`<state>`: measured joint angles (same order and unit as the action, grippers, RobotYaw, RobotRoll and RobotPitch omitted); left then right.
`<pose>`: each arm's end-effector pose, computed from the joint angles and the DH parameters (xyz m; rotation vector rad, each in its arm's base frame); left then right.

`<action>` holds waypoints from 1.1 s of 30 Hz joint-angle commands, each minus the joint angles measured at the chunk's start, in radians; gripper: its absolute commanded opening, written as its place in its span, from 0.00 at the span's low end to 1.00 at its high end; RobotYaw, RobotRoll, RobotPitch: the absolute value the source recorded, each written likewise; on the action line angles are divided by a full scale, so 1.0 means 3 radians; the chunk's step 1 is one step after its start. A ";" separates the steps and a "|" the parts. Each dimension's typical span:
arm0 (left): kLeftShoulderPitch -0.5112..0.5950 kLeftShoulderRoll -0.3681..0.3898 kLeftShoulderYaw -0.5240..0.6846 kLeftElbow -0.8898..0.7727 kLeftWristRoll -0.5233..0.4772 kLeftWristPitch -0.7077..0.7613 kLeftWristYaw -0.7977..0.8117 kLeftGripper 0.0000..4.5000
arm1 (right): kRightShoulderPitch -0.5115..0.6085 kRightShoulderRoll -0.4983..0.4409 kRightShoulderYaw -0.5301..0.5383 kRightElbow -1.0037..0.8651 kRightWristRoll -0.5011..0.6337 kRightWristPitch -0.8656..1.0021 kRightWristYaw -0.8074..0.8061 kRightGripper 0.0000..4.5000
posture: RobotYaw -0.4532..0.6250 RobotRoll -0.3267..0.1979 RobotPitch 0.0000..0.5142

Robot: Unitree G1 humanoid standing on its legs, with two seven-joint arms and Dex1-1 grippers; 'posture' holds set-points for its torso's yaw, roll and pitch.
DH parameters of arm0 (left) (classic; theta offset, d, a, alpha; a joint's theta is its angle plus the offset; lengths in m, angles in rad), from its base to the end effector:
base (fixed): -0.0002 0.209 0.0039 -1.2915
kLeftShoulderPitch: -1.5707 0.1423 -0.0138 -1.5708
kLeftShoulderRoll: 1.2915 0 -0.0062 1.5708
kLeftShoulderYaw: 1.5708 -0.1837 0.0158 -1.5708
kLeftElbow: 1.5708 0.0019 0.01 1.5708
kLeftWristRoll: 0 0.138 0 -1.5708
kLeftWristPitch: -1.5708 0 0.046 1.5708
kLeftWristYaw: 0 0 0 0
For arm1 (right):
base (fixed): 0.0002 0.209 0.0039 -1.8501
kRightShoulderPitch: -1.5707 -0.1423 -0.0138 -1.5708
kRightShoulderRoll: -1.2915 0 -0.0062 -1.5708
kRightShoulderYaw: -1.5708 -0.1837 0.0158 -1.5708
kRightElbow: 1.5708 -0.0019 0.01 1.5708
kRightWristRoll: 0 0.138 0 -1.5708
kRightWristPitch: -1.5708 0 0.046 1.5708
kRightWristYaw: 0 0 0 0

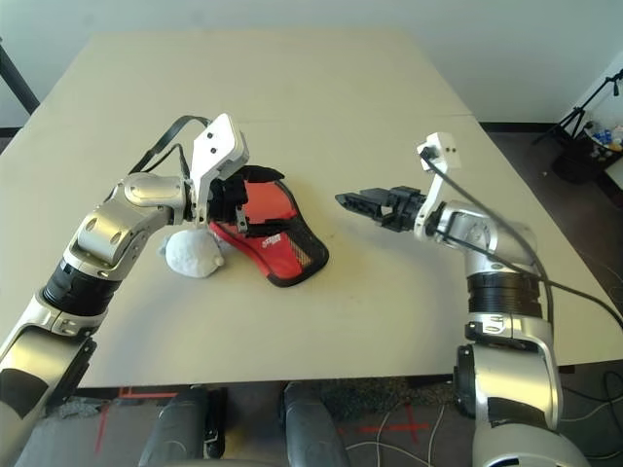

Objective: Store the ping-pong paddle in its case and zip it.

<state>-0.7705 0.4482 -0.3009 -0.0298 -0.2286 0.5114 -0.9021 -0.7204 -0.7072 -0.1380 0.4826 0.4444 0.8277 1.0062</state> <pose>0.2971 0.1290 0.2082 0.4726 0.0093 -1.1970 0.2988 -0.2989 0.1773 0.2147 0.4081 0.7246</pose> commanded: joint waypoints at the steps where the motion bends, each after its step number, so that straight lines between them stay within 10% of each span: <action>1: 0.0138 0.0174 0.0115 -0.0155 -0.0006 0.0041 -0.0061 1.00 | 0.0040 -0.0006 0.0145 0.0006 -0.0002 0.0139 0.0134 0.99 | 0.43 0.62 0.21; 26: 0.0464 0.0623 0.0473 -0.0641 -0.0190 0.0391 -0.0038 1.00 | -0.0120 0.0652 0.0547 0.0554 -0.0183 0.0396 0.0033 0.99 | 0.47 0.62 0.25; 33: 0.0480 0.0636 0.0477 -0.0657 -0.0196 0.0410 -0.0041 1.00 | -0.0165 0.0719 0.0467 0.0726 -0.0230 0.0402 -0.0106 0.57 | 0.47 0.62 0.26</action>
<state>-0.6416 0.6299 -0.1646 -0.2179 -0.2808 0.6253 -0.9121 -0.7839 -0.5094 -0.0151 0.6745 0.3870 0.9282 0.9849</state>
